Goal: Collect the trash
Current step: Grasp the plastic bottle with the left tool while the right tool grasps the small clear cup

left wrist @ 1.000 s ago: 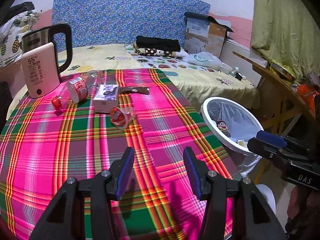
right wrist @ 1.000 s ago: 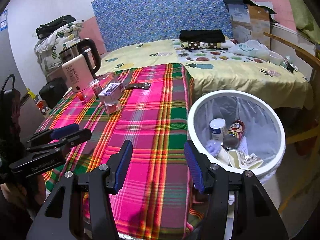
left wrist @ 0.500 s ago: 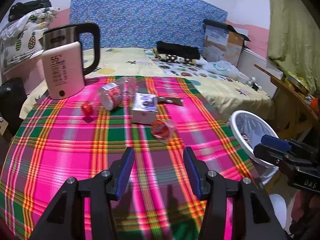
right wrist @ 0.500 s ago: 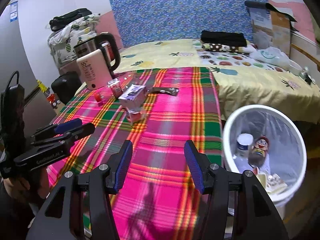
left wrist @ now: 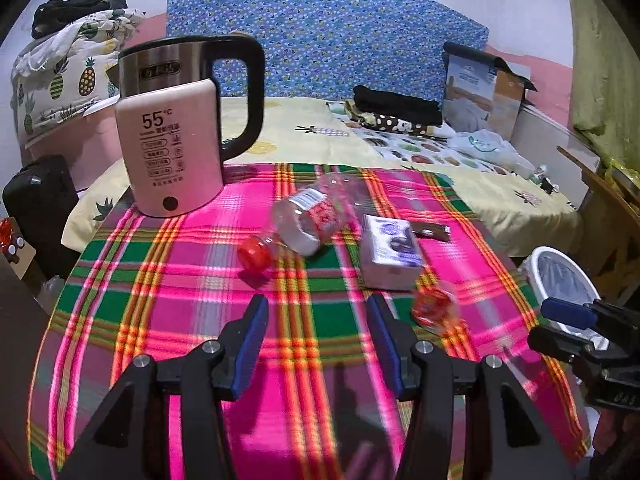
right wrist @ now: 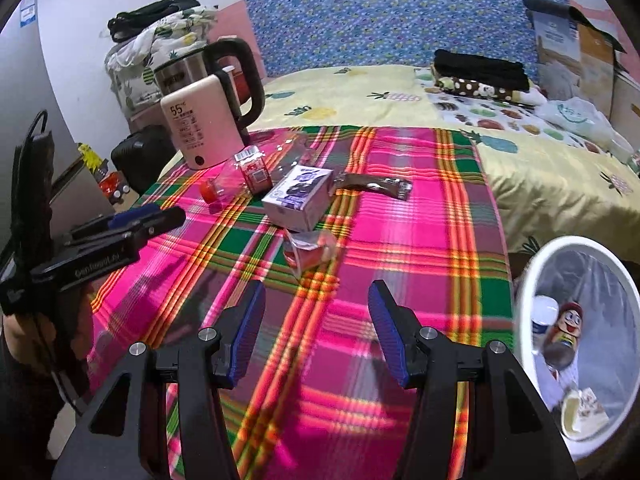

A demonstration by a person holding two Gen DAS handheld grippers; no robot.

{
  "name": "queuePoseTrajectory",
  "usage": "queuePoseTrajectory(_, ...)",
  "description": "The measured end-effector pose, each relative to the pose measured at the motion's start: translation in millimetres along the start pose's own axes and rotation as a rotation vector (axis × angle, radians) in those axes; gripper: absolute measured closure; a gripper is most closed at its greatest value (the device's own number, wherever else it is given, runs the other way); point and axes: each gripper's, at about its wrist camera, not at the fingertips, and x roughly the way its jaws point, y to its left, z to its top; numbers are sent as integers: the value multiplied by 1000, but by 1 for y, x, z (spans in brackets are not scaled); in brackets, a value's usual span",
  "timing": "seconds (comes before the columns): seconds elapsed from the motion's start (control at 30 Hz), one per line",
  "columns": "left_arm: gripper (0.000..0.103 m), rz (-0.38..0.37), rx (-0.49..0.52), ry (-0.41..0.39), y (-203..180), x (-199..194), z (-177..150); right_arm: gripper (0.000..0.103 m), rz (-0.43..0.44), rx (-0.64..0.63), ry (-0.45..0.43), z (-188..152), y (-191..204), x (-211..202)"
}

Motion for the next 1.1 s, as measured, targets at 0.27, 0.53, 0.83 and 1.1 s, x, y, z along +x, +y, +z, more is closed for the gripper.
queuePoseTrajectory(0.27,48,20,36,10,23,30,15,56,-9,-25,49,8,6,32)
queuePoseTrajectory(0.53,43,-9,67,30,32,58,27,86,-32,-40,86,8,5,47)
queuePoseTrajectory(0.83,43,-56,127,50,30,80,37,96,-41,-4,61,8,-6,37)
queuePoseTrajectory(1.1,48,-110,154,74,19,82,30,97,-38,24,49,8,-14,36)
